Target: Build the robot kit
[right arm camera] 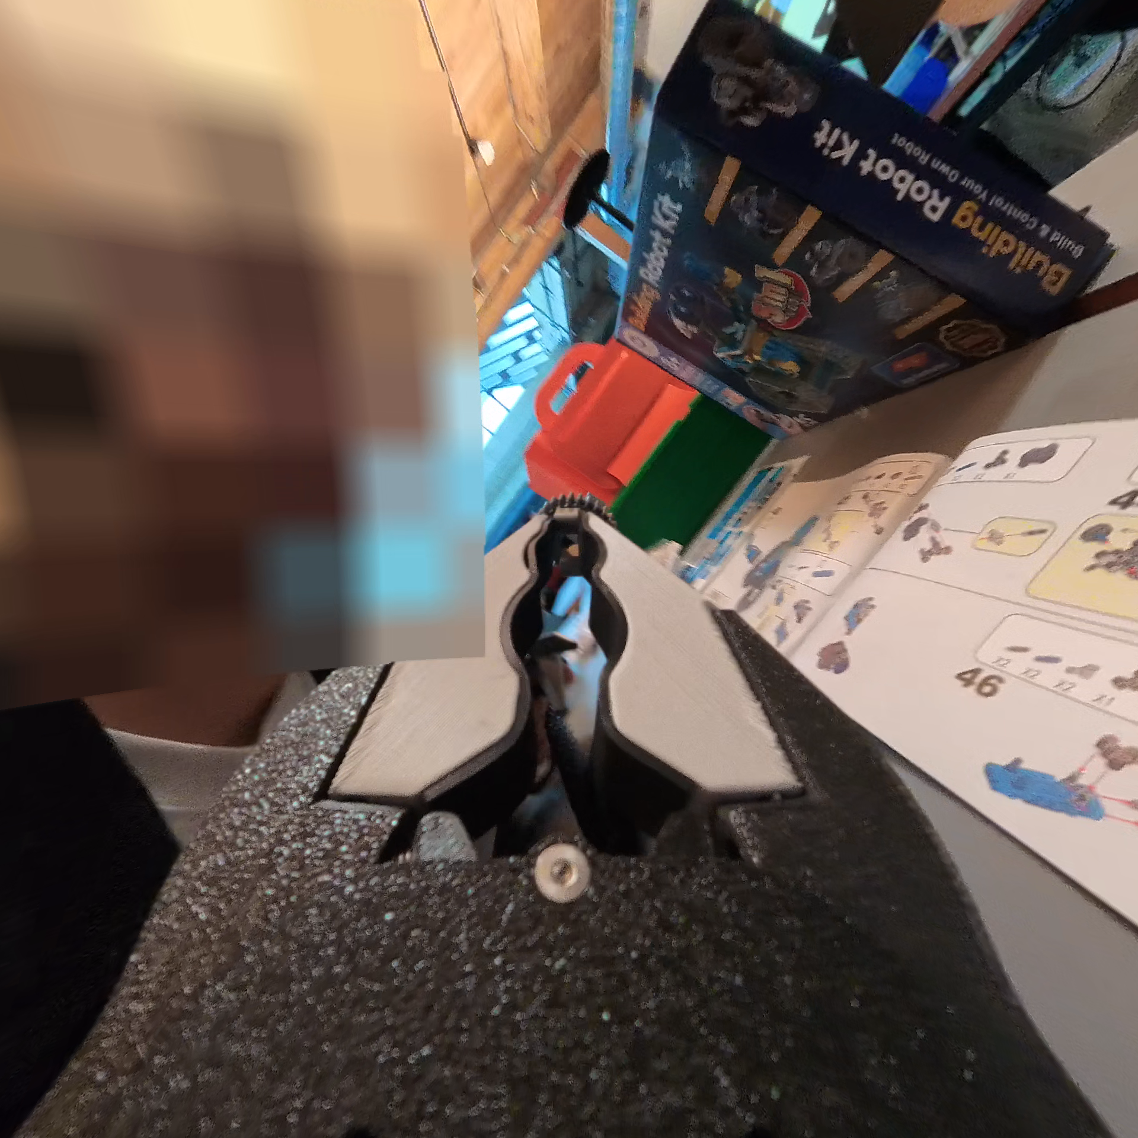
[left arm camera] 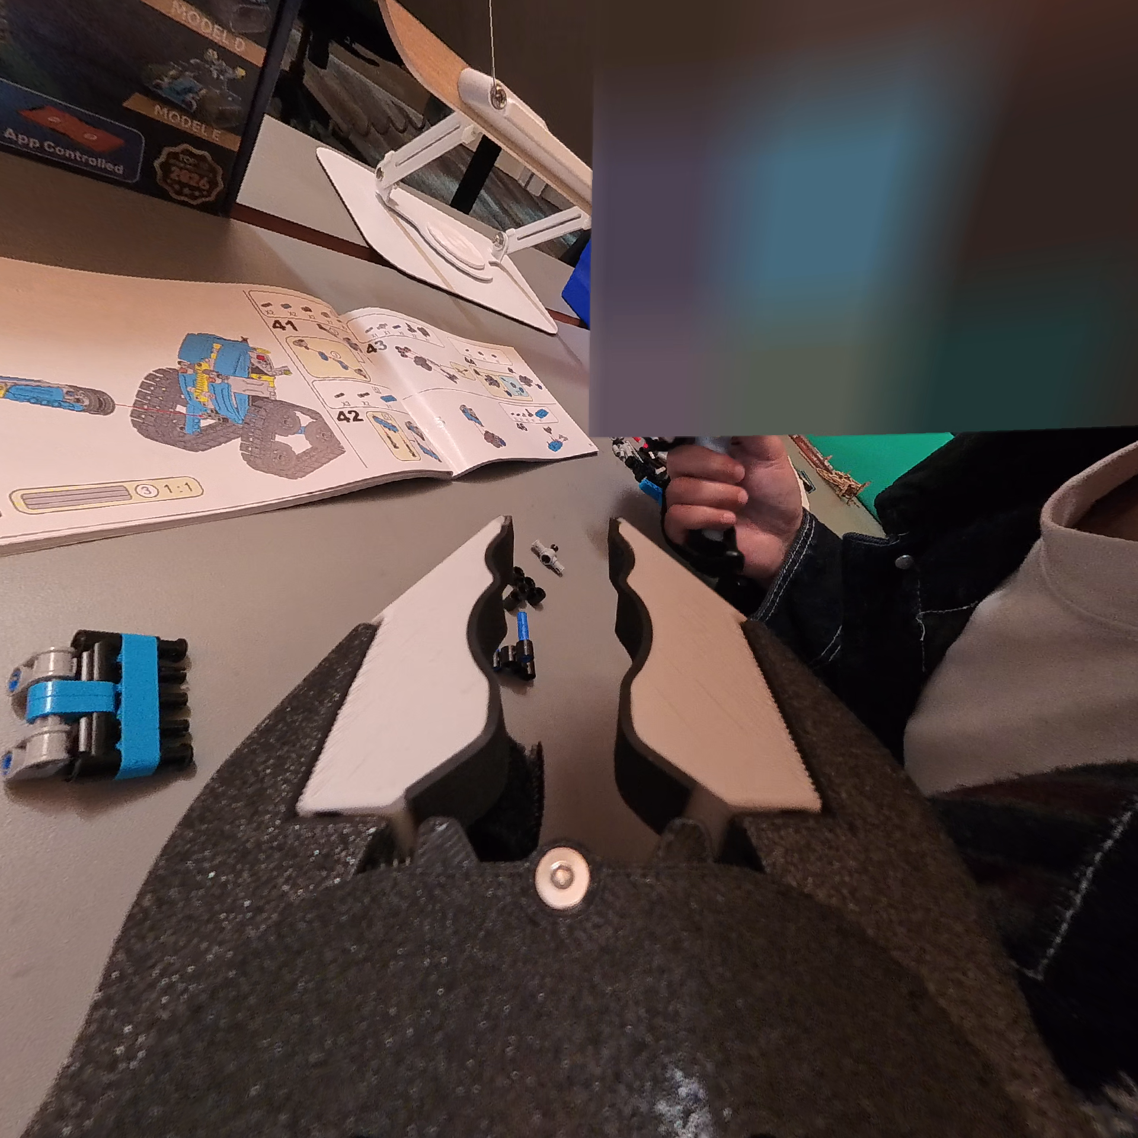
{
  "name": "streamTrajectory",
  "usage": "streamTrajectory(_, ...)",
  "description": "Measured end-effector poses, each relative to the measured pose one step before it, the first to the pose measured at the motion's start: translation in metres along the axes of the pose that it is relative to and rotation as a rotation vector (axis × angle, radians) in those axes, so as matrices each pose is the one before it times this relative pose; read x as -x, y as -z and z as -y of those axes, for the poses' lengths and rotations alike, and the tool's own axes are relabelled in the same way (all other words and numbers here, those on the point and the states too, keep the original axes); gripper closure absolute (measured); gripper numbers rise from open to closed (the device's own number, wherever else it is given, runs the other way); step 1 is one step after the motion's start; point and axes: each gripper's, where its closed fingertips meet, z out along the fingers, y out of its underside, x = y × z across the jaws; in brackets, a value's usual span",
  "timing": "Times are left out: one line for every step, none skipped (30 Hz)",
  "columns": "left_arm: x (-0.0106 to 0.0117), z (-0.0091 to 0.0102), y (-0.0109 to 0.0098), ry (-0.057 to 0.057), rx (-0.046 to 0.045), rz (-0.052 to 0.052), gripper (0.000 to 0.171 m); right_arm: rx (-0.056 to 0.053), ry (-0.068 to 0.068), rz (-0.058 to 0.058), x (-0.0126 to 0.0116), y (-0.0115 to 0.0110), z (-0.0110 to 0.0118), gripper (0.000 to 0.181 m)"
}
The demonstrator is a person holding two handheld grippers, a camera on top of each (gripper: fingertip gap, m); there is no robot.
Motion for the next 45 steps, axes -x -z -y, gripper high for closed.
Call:
streamTrajectory(-0.00054,0.00013,0.00002,0.0016,-0.00107,-0.0031,0.141,0.0323,0.0465,-0.0383,-0.00214,-0.00145,-0.00363,0.174)
streamTrajectory(-0.00071,-0.00039,-0.00018,0.0033,0.00205,-0.0042,0.141,0.0323,0.0589,-0.0552,-0.00424,-0.00103,-0.0038,0.174)
streamTrajectory(-0.00047,-0.00033,-0.00021,0.0023,0.00162,-0.003,0.141,0.0373,0.0722,-0.0539,-0.00406,-0.00107,-0.00473,0.174)
streamTrajectory(-0.00065,0.00022,0.00001,-0.0003,-0.00145,-0.0028,0.141,0.0413,0.0827,-0.0604,-0.00427,-0.00133,-0.00516,0.174)
streamTrajectory(-0.00057,0.00022,0.00001,-0.0005,-0.00148,-0.0024,0.141,0.0541,0.0945,-0.0581,-0.00283,-0.00209,-0.00658,0.174)
streamTrajectory(-0.00037,-0.00005,-0.00009,-0.0007,0.0002,-0.0014,0.141,0.0678,0.0874,-0.0443,-0.00049,-0.00331,-0.00788,0.174)
streamTrajectory(-0.00035,-0.00043,-0.00044,-0.0006,0.00255,-0.001,0.141,0.0664,0.0741,-0.0277,0.00251,-0.00416,-0.00769,0.174)
streamTrajectory(-0.00072,-0.00062,-0.00071,-0.0052,0.00515,-0.0008,0.141,0.0492,0.0537,-0.0112,0.00494,-0.00422,-0.00531,0.174)
streamTrajectory(-0.00078,-0.00117,-0.00109,-0.018,0.00815,0.0054,0.141,0.032,0.0192,-0.0058,0.00473,-0.00358,-0.0025,0.174)
streamTrajectory(0.00002,-0.00231,-0.00173,-0.0327,0.01449,0.0167,0.141,0.0124,-0.001,0.0052,0.00528,-0.00241,0.00013,0.174)
streamTrajectory(-0.00026,-0.00343,-0.00243,-0.0438,0.02083,0.0225,0.141,0.002,-0.0064,0.0114,0.00571,-0.00136,0.00177,0.174)
streamTrajectory(-0.00175,-0.00414,-0.00331,-0.0465,0.02425,0.0161,0.141,0.0127,-0.0067,0.0134,0.00585,-0.00117,0.0005,0.174)
streamTrajectory(-0.00418,-0.00431,-0.0037,-0.0378,0.02543,0.0019,0.141,0.0299,-0.0043,0.0082,0.00485,-0.00152,-0.00215,0.174)
streamTrajectory(-0.00566,-0.00344,-0.00359,-0.0242,0.01922,-0.0103,0.14,0.0329,-0.0039,0.0051,0.00428,-0.0015,-0.00316,0.174)
streamTrajectory(-0.00531,-0.00142,-0.00298,-0.0141,0.00784,-0.0126,0.14,0.035,-0.0197,0.0077,0.00415,-0.00156,-0.00382,0.174)
streamTrajectory(-0.00358,0.00039,-0.00212,-0.0139,-0.00346,-0.0039,0.138,0.012,-0.0317,0.008,0.00411,-0.00108,-0.00118,0.174)
streamTrajectory(-0.00228,0.0015,-0.00117,-0.0238,-0.00995,0.0039,0.137,0.0059,-0.0432,0.0201,0.00571,-0.00099,-0.00059,0.174)
streamTrajectory(-0.00145,0.00167,-0.00089,-0.0321,-0.01062,0.0105,0.137,0.0149,-0.0466,0.0197,0.00545,-0.00148,-0.00217,0.174)
streamTrajectory(-0.00141,0.00152,-0.00104,-0.0351,-0.00975,0.0123,0.136,0.0186,-0.0349,0.0155,0.00522,-0.00185,-0.003,0.174)
streamTrajectory(-0.00234,0.00063,-0.00161,-0.033,-0.00404,0.0068,0.133,-0.0071,-0.022,-0.0035,0.00325,-0.00096,0.00031,0.174)
streamTrajectory(-0.00307,-0.00022,-0.00211,-0.0292,0.00322,0.0028,0.13,-0.0055,-0.0262,-0.0119,0.00201,-0.00119,-0.00007,0.174)
streamTrajectory(-0.00354,-0.00082,-0.00249,-0.0291,0.00632,0.0013,0.128,0.0135,-0.0259,0.0032,0.00392,-0.00222,-0.00305,0.174)
streamTrajectory(-0.00294,0.00047,-0.00198,-0.0252,0.00128,0.0044,0.128,0.0149,-0.0299,0.0111,0.0044,-0.00284,-0.00379,0.174)
streamTrajectory(-0.00056,0.00296,-0.00107,-0.0202,-0.01431,0.018,0.128,-0.0027,-0.0454,0.0013,0.00192,-0.0027,-0.00172,0.174)
streamTrajectory(0.00077,0.0035,-0.00083,-0.0127,-0.01691,0.0205,0.129,-0.01,-0.0472,0.0116,0.00181,-0.00304,-0.00152,0.174)
streamTrajectory(0.00085,0.00222,-0.00137,-0.0014,-0.00886,0.0122,0.13,-0.0034,-0.0651,0.0205,0.00176,-0.0033,-0.00285,0.174)
streamTrajectory(0.00053,-0.00024,-0.00202,0.0016,0.00496,0.0026,0.132,-0.0227,-0.0524,0.0436,0.00423,-0.0017,0.00001,0.174)
streamTrajectory(0.0008,-0.00219,-0.00203,-0.0022,0.01538,0.002,0.133,-0.0281,-0.0473,0.0337,0.00236,-0.00075,0.00166,0.174)
streamTrajectory(0.00245,-0.00131,-0.00074,-0.0088,0.00764,0.017,0.134,-0.0149,-0.034,0.0289,0.00187,-0.00052,0.00032,0.174)
streamTrajectory(0.00208,0.00013,0.00041,-0.0174,-0.00318,0.0181,0.139,-0.0088,-0.0256,0.0206,0.00153,-0.00045,-0.00006,0.174)
streamTrajectory(0.00122,0.00106,0.00092,-0.0165,-0.00682,0.0134,0.142,-0.0108,-0.0175,0.0145,0.00148,-0.00027,0.00034,0.175)
streamTrajectory(0.00036,0.00164,0.00091,-0.0098,-0.00907,0.0064,0.142,-0.0165,-0.0124,0.0083,0.00142,0.00023,0.00139,0.175)
streamTrajectory(0.00001,0.00094,0.00047,-0.0035,-0.00408,0.0013,0.143,-0.0083,-0.007,0.0044,0.00105,-0.00003,0.00039,0.174)
streamTrajectory(-0.00025,0.00042,0.00042,-0.002,-0.00094,-0.0034,0.143,-0.0041,-0.0054,0.001,0.00073,0.0001,-0.00001,0.174)
streamTrajectory(-0.00052,0.00073,0.00055,0.0032,-0.0039,-0.0087,0.143,-0.0029,-0.0045,0.0023,0.00095,0.00034,0.00004,0.174)
streamTrajectory(-0.00059,0.00209,0.00099,0.0112,-0.01141,-0.0129,0.143,-0.0057,-0.0038,0.0085,0.00213,0.0005,0.00047,0.175)
streamTrajectory(-0.00079,0.00259,0.00122,0.0178,-0.01509,-0.0183,0.143,-0.006,-0.0038,0.0113,0.00266,0.0005,0.00072,0.174)
streamTrajectory(-0.00079,0.00173,0.00108,0.0255,-0.01055,-0.0223,0.144,-0.0019,0.0011,0.0049,0.00179,0.00011,0.00026,0.174)
streamTrajectory(-0.001,0.0015,0.00129,0.0329,-0.00958,-0.0267,0.15,-0.0037,0.0094,0.0116,0.00287,0.00022,0.00055,0.174)
streamTrajectory(-0.00145,0.00244,0.00149,0.0367,-0.01806,-0.0304,0.15,-0.0061,0.0105,0.0132,0.00303,0.00053,0.00101,0.174)
streamTrajectory(-0.00139,0.00246,0.00162,0.036,-0.01671,-0.0284,0.15,0.0027,0.0108,0.0122,0.00254,-0.0002,-0.00013,0.174)
streamTrajectory(-0.00123,0.00199,0.00131,0.0273,-0.01508,-0.0239,0.15,0.006,0.0092,0.0073,0.00136,-0.00005,-0.0007,0.173)
streamTrajectory(-0.00093,0.00094,0.00075,0.0245,-0.0087,-0.0205,0.15,0.005,0.0053,0.0076,0.00091,0.00023,-0.00043,0.173)
streamTrajectory(-0.00159,0.00102,0.0002,0.0285,-0.00912,-0.0239,0.15,0.0047,0.0009,0.0121,0.00134,0.00039,-0.00009,0.173)
streamTrajectory(-0.00218,0.00231,0.00062,0.0345,-0.01554,-0.0306,0.15,0.0003,0.0042,0.0244,0.00336,0.00093,0.0009,0.174)
